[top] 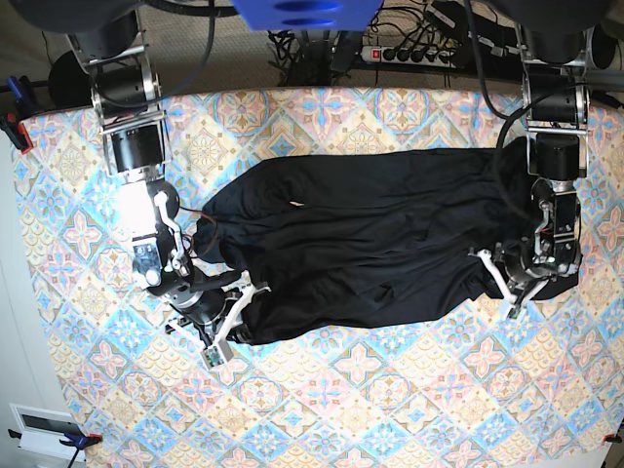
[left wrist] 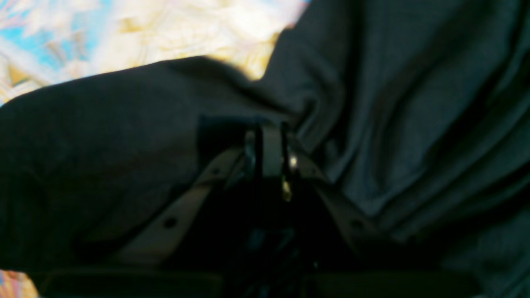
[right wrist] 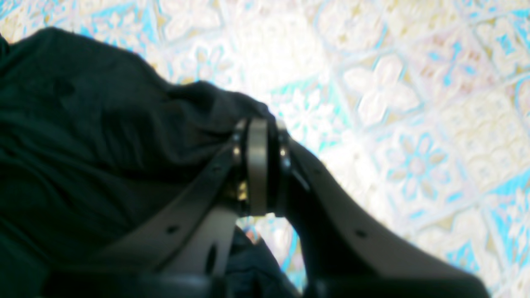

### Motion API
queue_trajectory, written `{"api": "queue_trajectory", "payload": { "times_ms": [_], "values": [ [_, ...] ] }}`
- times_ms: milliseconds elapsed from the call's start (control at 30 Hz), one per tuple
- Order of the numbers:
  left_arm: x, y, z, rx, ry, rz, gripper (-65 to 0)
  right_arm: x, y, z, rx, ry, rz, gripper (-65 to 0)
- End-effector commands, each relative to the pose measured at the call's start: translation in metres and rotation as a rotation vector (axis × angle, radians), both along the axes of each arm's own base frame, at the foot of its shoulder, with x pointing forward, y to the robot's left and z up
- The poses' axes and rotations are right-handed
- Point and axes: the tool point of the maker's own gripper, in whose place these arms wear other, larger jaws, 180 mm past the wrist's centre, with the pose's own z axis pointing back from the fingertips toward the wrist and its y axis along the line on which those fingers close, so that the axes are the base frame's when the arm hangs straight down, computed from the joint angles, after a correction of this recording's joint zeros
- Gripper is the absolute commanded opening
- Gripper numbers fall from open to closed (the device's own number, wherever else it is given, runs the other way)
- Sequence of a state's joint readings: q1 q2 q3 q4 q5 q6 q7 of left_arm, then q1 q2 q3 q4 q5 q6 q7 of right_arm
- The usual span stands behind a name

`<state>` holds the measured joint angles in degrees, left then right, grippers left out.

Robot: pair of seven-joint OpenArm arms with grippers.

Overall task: Layout the t-shirt on the table in an organized manner, then fold the t-shirt properly
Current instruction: 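Lift the black shirt with both grippers and shake it out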

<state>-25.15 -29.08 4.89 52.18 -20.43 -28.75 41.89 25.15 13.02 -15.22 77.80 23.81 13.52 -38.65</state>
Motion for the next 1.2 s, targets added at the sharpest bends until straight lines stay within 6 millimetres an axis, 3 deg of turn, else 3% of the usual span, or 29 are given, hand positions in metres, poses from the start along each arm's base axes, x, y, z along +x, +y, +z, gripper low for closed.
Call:
{"api": "queue_trajectory", "payload": {
  "times_ms": [0,100,267,500,567,767,1033,1100,1167],
  "values": [
    [0.005,0.005,0.01,0.005,-0.027,-0.001,-65.0,0.017,0.003,0.036,0.049,-0.085,0.003,-65.0],
    [-0.005,0.007,0.0,0.007,-0.003,-0.002,-65.0,0.025,0.005,0.051,0.12,-0.094,0.001,-65.0],
    [-0.01,0.011,-0.003,0.013,0.012,0.007,-61.7,0.027,0.002,0.055,0.115,-0.099,0.003,-65.0],
    [-0.012,0.036,0.006,-0.038,-0.032,0.116,-35.1,0.027,0.003,0.056,0.114,-0.102,0.006,-65.0],
    [-0.011,0.037,0.008,-0.045,-0.038,0.126,-31.8,0.026,0.003,0.056,0.114,-0.103,0.006,-65.0],
    [-0.011,0.032,0.005,-0.053,-0.039,0.125,-32.0,0.026,0.004,0.057,0.115,-0.106,0.008,-65.0],
    [-0.008,-0.02,-0.013,-0.13,-0.016,0.085,-32.6,0.026,0.004,0.057,0.116,-0.105,0.01,-65.0],
    [-0.008,-0.028,-0.015,-0.143,-0.013,0.078,-36.6,0.026,0.004,0.056,0.116,-0.104,0.009,-65.0],
    [-0.007,-0.033,-0.016,-0.151,-0.012,0.074,-44.8,0.026,0.004,0.056,0.115,-0.102,0.008,-65.0]
  ]
}}
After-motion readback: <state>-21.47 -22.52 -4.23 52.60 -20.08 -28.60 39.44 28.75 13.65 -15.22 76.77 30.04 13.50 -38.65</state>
